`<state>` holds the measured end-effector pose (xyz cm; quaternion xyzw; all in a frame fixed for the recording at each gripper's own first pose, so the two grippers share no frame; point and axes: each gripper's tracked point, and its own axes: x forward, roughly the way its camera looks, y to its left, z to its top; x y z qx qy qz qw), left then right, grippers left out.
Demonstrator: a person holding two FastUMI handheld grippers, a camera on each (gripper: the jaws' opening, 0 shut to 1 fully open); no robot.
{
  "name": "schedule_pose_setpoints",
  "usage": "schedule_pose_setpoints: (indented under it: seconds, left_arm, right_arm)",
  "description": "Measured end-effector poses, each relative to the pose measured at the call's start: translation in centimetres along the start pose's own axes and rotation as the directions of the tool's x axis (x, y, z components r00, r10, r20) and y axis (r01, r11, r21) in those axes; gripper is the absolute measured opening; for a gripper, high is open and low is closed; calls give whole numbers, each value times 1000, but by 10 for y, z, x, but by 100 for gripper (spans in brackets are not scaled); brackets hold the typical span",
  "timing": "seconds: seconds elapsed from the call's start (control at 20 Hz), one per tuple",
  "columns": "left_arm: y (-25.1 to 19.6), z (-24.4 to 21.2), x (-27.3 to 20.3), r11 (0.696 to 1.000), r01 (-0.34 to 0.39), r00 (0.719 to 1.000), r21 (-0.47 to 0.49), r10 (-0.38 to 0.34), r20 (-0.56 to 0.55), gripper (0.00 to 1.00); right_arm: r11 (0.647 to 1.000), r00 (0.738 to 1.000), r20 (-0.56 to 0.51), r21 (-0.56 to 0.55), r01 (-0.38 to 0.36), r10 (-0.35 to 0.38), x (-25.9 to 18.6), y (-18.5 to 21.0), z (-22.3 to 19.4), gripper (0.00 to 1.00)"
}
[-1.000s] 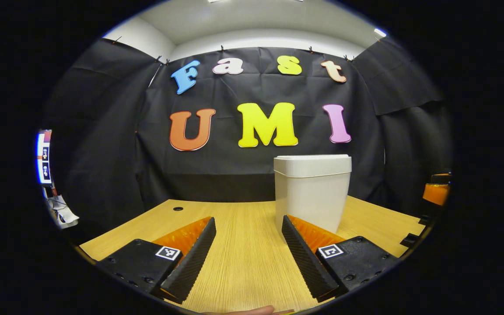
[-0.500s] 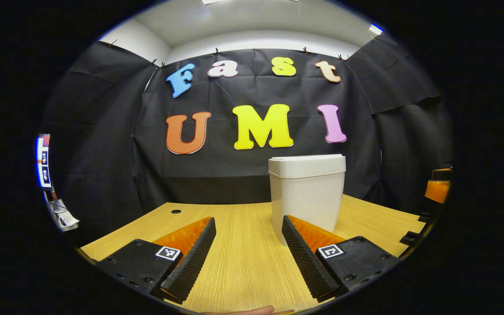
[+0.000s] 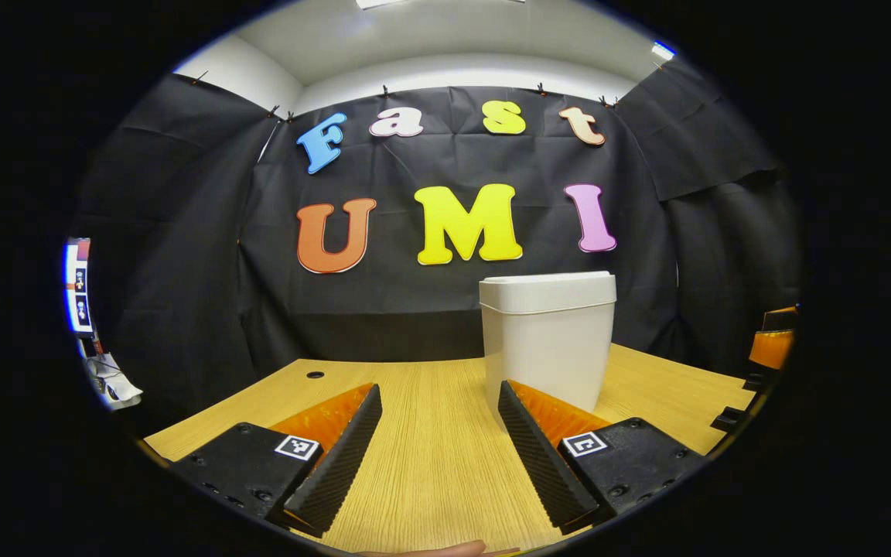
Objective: Press the lid of the desktop garbage bin to open it, pick up the crumpled paper on the desktop and throw it into the bin, then pick up the pop can on the desktop and drop it into the bin, and finally close the garbage bin lid.
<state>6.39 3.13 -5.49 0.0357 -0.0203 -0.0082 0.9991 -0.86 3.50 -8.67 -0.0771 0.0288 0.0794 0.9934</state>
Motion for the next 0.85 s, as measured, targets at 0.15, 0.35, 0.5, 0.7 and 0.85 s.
schedule_pose_setpoints:
  seconds: [0.15,0.35,0.5,0.7,0.85]
  left_arm:
    - [-2,2,-3,1000,-12,1000,11,12,12,98]
    - [-12,2,-11,1000,9,1000,22,-9,21,98]
    - [-7,3,-19,1000,-14,999,15,14,33,99]
    - [-8,6,-25,1000,-19,998,25,17,59,99]
    - [-3,2,-25,999,-29,998,13,29,55,99]
  right_arm:
    - [1000,1000,-8,2,-2,2,4,1,-2,96]
    - [1000,1000,-9,21,-13,13,9,8,-1,96]
    - [999,1000,-10,25,-22,22,12,12,-1,96]
    - [999,1000,-23,41,-14,15,18,12,-3,96]
    - [999,999,-36,47,-13,14,20,12,-5,95]
